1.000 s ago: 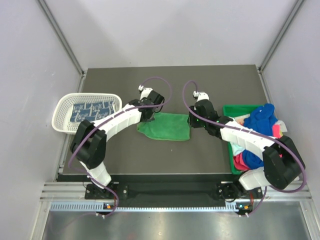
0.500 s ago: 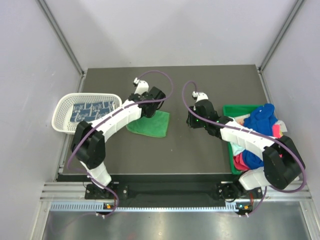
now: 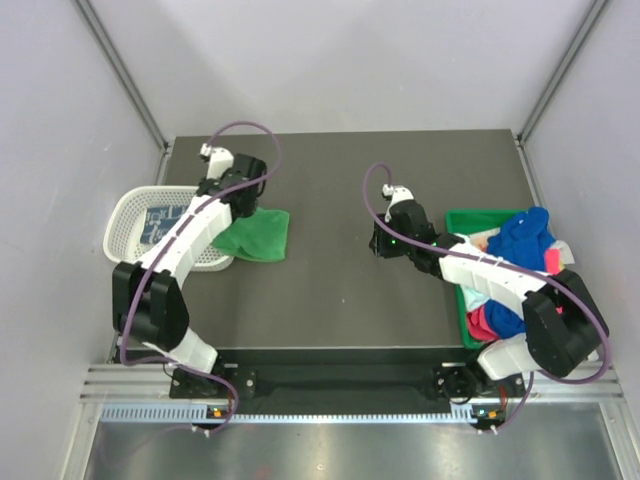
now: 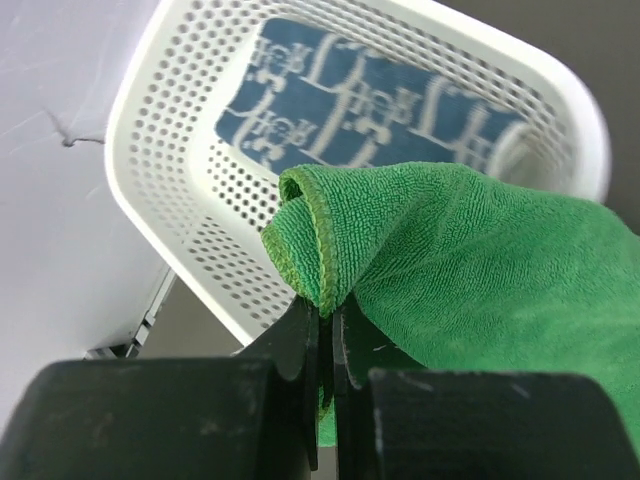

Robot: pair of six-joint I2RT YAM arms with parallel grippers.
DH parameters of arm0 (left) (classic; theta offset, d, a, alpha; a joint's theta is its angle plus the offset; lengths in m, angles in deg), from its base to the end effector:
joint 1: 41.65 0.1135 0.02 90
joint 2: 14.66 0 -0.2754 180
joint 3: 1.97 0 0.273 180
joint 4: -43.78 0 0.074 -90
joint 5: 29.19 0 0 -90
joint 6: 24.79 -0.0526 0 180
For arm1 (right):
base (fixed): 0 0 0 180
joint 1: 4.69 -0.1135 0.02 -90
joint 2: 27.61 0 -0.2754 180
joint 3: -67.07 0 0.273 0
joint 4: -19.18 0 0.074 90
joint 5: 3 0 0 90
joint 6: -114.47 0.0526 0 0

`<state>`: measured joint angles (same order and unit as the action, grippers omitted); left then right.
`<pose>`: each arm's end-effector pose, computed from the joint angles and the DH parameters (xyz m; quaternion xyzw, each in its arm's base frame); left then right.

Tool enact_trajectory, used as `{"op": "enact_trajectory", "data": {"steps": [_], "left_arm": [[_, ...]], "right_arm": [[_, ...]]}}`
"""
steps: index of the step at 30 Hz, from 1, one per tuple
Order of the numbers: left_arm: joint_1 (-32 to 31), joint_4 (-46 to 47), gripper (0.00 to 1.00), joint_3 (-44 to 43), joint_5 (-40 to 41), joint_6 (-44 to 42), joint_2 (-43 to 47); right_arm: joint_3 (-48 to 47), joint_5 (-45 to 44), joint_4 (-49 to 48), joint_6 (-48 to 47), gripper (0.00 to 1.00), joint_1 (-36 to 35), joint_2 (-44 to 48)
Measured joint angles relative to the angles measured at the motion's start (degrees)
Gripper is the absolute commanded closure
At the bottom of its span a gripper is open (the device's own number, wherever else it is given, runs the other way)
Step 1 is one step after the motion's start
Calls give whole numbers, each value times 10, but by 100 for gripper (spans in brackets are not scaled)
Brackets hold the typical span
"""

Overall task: Fold and stack the towels
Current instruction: Neatly place the folded towel into the bin

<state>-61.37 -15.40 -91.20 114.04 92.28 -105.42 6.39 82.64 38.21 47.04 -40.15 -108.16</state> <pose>0.3420 -0.0778 0.2896 -0.1685 0.8560 0.3081 0.3796 0.2711 0.1882 0.2130 -0.0849 0.8977 0.1790 0.3935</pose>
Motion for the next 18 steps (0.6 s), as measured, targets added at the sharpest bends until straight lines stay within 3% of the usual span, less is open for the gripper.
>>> {"op": "enact_trajectory", "data": {"steps": [7,18], "left_arm": [[79,88,100,47,-25,-66,26],[147,225,100,82,-54,-159,18]], "right_arm": [[8,11,-9,0,71,0,-7],[16,24,-12,1,72,0,-7]]}}
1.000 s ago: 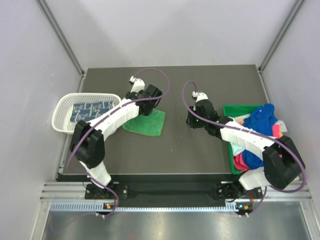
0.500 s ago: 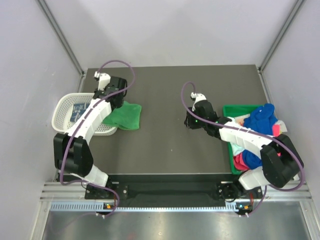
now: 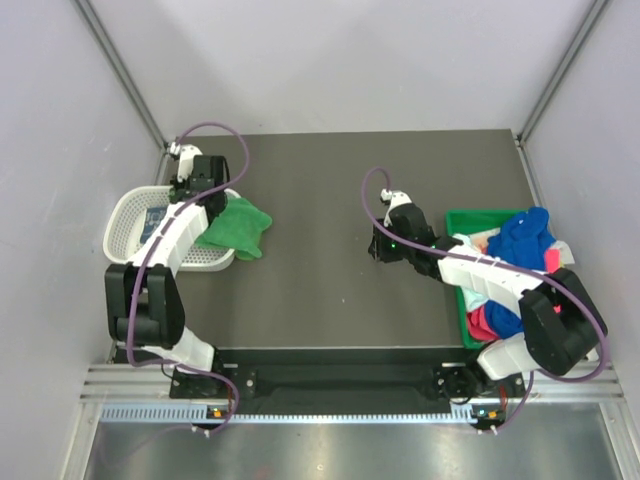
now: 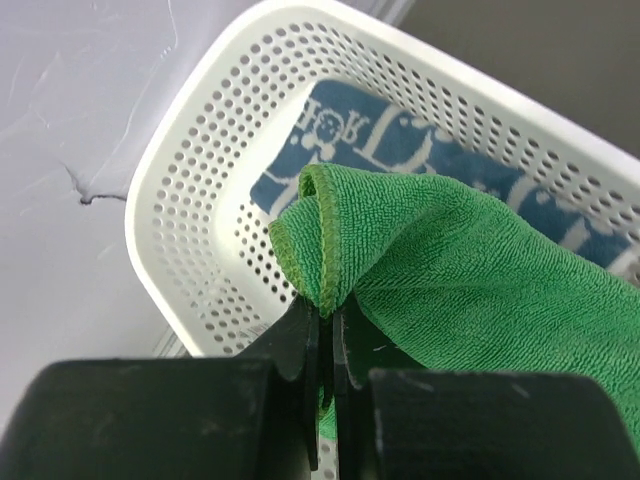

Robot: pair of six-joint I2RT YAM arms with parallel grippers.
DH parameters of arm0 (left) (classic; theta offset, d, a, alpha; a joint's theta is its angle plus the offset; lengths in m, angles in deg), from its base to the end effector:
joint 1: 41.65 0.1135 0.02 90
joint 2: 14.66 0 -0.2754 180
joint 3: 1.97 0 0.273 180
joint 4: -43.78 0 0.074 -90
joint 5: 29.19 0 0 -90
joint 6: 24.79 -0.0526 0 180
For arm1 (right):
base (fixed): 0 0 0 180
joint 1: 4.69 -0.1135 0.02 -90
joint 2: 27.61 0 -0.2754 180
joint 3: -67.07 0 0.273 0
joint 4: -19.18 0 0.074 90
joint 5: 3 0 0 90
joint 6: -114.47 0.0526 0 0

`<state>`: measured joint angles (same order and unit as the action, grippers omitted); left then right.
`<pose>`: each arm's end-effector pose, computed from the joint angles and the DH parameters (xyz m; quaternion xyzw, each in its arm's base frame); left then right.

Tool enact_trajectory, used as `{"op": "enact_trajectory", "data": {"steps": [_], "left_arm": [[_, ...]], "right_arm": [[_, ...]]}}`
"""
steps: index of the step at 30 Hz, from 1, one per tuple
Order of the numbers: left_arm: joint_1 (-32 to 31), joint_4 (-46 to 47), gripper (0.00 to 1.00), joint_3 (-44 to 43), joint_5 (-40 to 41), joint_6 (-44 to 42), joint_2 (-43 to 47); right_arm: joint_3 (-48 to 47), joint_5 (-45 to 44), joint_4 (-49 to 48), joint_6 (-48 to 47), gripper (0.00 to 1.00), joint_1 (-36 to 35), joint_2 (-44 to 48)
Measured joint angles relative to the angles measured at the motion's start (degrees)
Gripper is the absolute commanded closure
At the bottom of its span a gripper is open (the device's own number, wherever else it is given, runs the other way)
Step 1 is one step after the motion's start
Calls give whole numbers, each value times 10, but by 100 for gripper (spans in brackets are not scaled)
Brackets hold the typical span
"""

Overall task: Fold and stack the towels
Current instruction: Neatly place the folded towel into the bin

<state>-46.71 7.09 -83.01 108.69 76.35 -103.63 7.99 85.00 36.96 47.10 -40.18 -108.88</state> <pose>0.3652 0.0068 0.2744 -0.2010 0.8337 0.3210 0.4018 0.2681 0.1889 0.2013 -0.0941 0.9012 0.1915 0.3772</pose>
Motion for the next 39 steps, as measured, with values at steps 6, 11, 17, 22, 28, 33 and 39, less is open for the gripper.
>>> {"op": "enact_trajectory", "data": {"steps": [6,11,17,22,28,33,39], "left_arm": [[27,60,100,11,-5,-33,-26],[47,91,100,15,-9,-47,-53],[74,123,100,16,-10,-60,-74],[97,136,100,16,-10,-68,-97],[116,141,100,15,-5,-77,-130],[137,142,100,4,0,-84,-162],[153,147,100,-6,10,-89,-169]], "right_arm": [[0,2,0,0,71,0,0],[3,6,-3,0,72,0,0],[7,11,-9,1,72,-1,0],[7,13,-13,1,72,-5,0],[7,15,-13,1,72,-8,0],[10,16,-16,1,72,-9,0],[11,17,-17,1,72,-9,0]]}}
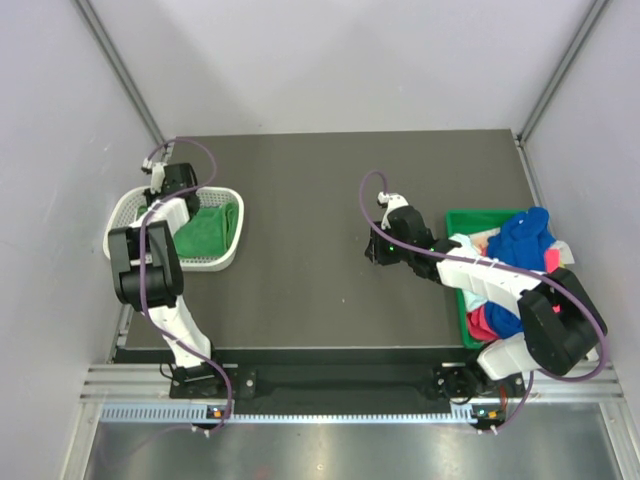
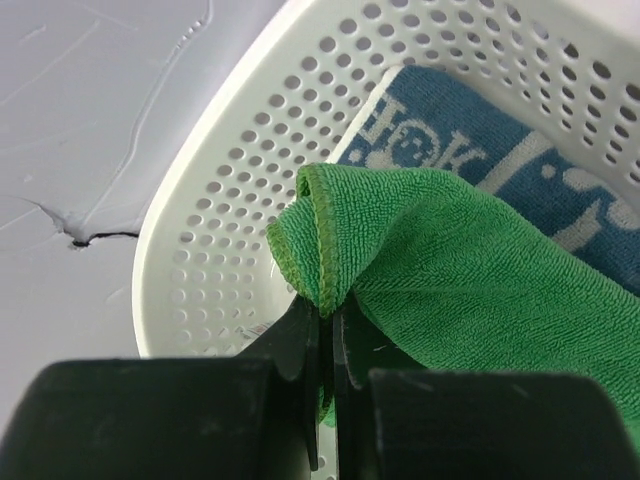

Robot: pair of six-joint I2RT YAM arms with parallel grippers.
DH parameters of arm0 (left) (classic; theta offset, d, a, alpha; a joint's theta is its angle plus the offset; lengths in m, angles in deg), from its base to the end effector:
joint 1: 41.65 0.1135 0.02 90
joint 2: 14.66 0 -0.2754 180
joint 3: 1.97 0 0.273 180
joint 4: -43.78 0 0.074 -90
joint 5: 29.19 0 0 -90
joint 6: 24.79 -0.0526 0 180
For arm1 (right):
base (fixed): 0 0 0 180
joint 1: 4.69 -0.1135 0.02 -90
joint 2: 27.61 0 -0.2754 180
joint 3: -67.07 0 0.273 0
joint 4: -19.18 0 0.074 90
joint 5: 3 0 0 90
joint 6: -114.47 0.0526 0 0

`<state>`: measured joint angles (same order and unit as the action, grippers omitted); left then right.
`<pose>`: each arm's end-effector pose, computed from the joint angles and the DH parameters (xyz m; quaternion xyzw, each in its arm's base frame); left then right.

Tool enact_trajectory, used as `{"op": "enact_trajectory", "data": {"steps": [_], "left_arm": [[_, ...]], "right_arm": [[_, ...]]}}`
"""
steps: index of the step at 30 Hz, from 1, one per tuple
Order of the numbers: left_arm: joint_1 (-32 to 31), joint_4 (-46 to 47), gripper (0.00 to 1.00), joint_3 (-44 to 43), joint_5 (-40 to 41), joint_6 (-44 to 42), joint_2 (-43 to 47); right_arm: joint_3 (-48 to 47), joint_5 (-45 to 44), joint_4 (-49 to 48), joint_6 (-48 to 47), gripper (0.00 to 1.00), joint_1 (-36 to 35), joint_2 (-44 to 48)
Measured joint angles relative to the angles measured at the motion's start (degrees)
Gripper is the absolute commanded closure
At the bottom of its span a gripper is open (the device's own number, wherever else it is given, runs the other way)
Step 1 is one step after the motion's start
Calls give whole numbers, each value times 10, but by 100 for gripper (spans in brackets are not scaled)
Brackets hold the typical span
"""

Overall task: Fold and stack the towels
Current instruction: Neatly place the folded towel into the bin

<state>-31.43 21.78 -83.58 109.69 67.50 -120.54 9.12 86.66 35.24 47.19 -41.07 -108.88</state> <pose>0.4056 0.1134 0.1877 -0.2452 0.8231 0.4065 0.3117 0.2633 0.1936 0.1973 -0.1062 0.8977 0.2085 0.3732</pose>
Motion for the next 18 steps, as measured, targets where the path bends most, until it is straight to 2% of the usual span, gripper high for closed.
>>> {"op": "enact_trajectory", "data": {"steps": [9,12,13,15,18], "left_arm": [[11,-9,100,-37,-5,19,-3],[21,-26,74,-58,-18,40,-13],[25,-32,53,-63,-24,47,-16],[29,-45,42,-70,-33,63,-20],[31,-63,35,-77,-45,90,-21]], "right_arm": [[0,0,0,0,72,0,0],[0,-1,0,0,72,-1,0],[0,-2,0,0,72,-1,0],[0,-4,0,0,71,-2,0],[0,-6,0,-1,71,-2,0]]}}
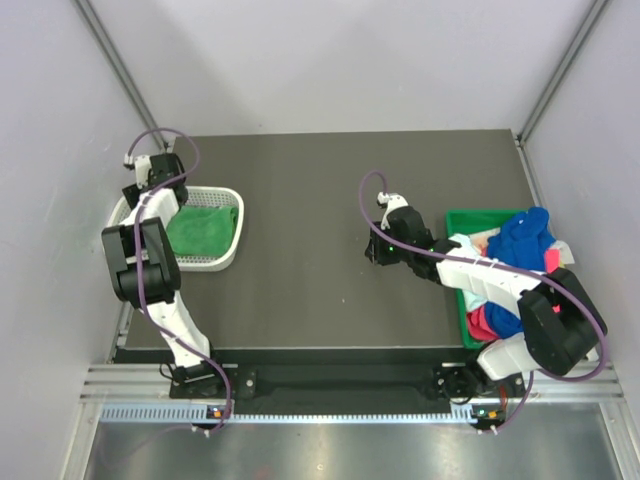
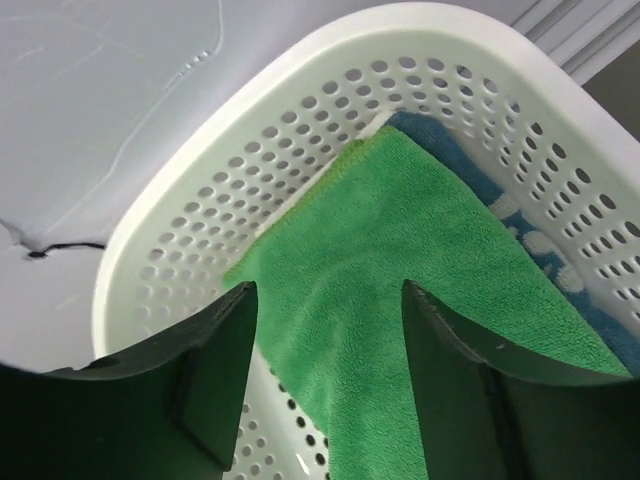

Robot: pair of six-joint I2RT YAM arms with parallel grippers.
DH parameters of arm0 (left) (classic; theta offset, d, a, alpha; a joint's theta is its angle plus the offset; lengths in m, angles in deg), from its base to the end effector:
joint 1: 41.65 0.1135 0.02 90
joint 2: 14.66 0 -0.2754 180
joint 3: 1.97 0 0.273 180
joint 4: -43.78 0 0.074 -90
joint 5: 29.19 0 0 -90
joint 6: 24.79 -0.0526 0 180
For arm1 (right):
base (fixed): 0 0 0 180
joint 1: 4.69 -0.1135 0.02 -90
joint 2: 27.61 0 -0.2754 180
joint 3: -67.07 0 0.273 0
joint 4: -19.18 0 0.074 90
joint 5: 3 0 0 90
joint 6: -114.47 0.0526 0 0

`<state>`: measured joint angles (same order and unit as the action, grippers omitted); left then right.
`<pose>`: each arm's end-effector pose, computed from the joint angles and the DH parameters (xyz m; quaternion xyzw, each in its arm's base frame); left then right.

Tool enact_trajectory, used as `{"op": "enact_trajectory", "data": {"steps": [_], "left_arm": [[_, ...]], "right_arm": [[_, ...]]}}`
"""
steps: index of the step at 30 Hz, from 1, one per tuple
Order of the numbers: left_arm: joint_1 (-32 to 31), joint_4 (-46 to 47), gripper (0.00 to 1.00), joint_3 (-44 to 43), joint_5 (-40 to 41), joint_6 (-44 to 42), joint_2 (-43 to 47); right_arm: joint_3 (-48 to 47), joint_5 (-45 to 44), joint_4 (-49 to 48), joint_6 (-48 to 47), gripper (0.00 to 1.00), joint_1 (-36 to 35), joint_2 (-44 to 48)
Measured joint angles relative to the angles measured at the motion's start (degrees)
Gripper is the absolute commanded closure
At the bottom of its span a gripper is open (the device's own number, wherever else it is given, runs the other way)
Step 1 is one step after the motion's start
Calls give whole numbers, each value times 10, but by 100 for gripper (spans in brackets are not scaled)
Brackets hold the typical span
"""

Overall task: Fold and stack the towels
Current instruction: Neatly place the folded towel into the bin

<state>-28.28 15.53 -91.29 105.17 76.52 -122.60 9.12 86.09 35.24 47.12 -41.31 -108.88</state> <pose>0.4194 0.1375 0.2069 -0.3196 0.8116 0.3572 0.3340 0.2628 0.1942 0.1973 -0.1066 0.8977 0.2051 0.3751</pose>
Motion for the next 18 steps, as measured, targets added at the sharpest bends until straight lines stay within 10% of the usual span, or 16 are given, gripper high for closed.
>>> {"op": "enact_trajectory", "data": {"steps": [10,18], "left_arm": [[-19,-27,31,37,-68,79,71],[-158,-23,31,147,-139,143,244]], "right_arm": [[0,-24,1,-7,70,-1,0],[-14,-85,52,-12,68,-1,21]]}}
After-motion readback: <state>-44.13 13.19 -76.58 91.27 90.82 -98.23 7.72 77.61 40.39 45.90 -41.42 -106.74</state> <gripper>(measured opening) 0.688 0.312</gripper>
